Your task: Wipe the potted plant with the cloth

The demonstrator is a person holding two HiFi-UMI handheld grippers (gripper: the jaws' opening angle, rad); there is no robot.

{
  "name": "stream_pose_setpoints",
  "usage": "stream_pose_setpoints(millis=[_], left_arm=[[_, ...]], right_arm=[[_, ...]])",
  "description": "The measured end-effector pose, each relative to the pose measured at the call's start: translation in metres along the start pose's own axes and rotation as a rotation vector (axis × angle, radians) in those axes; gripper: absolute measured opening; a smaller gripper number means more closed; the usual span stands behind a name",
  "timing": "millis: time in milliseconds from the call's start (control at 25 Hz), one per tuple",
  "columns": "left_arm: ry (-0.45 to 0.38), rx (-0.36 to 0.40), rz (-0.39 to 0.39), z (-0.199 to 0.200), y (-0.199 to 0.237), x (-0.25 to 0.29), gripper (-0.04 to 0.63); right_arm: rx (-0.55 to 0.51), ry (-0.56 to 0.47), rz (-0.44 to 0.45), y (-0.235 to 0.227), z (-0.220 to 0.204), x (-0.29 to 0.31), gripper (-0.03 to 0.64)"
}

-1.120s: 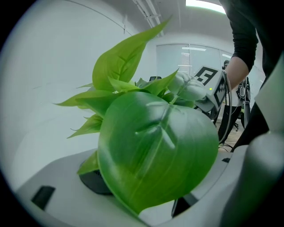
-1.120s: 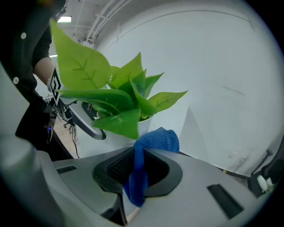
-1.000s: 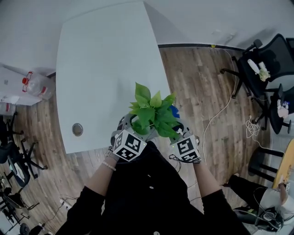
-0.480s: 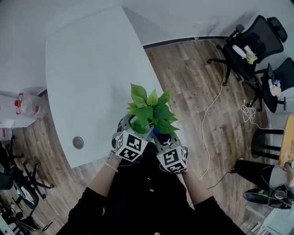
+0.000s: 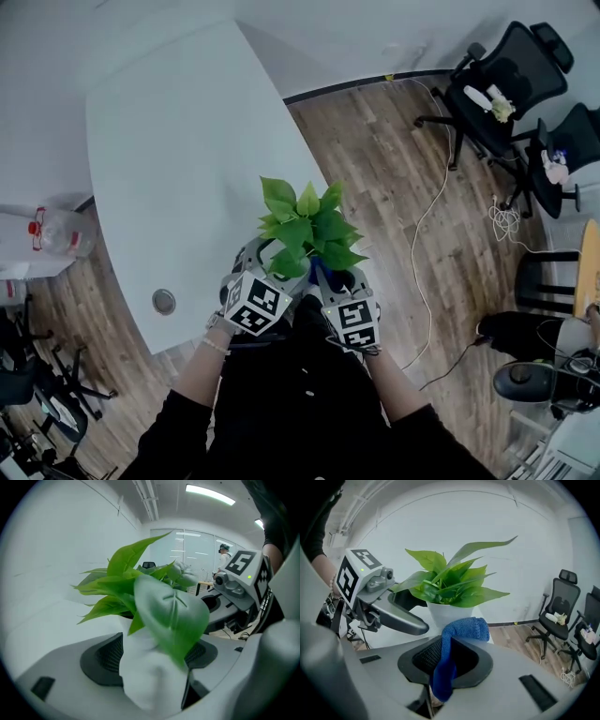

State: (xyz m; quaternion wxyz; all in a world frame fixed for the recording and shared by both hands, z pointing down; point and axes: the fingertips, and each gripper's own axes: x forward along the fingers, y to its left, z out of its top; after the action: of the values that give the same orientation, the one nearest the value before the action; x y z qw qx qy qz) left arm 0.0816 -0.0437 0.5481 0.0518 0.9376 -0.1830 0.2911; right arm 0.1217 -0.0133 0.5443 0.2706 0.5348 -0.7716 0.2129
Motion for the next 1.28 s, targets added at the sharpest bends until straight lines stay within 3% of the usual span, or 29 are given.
stream_pose_setpoints(millis=[440,640,880,1280], left_arm=[[0.048,0.034,-0.018,-0.037,0.030,-0.035,0.364],[0.044,0.126,-0.043,-0.031,0.054,-0.027,0.365],[0.021,0.182,-0.070,-0.010,0.077,-0.006,0.374],[-0.007,0.181,-0.094,0.011,0.088,0.016,0.393]], right_arm=[[0.028,-0.009,-0.032,-0.032,0.018,0.018,0.087],[-0.042,-0.005,-0.017,-0.045,0.028,0.030,0.087],[-0.153,0.001,0.006,-0.067,0.049,0.048,0.087],[-0.329,-0.052,0.080,-0.087,0.095,0.077,0.087]])
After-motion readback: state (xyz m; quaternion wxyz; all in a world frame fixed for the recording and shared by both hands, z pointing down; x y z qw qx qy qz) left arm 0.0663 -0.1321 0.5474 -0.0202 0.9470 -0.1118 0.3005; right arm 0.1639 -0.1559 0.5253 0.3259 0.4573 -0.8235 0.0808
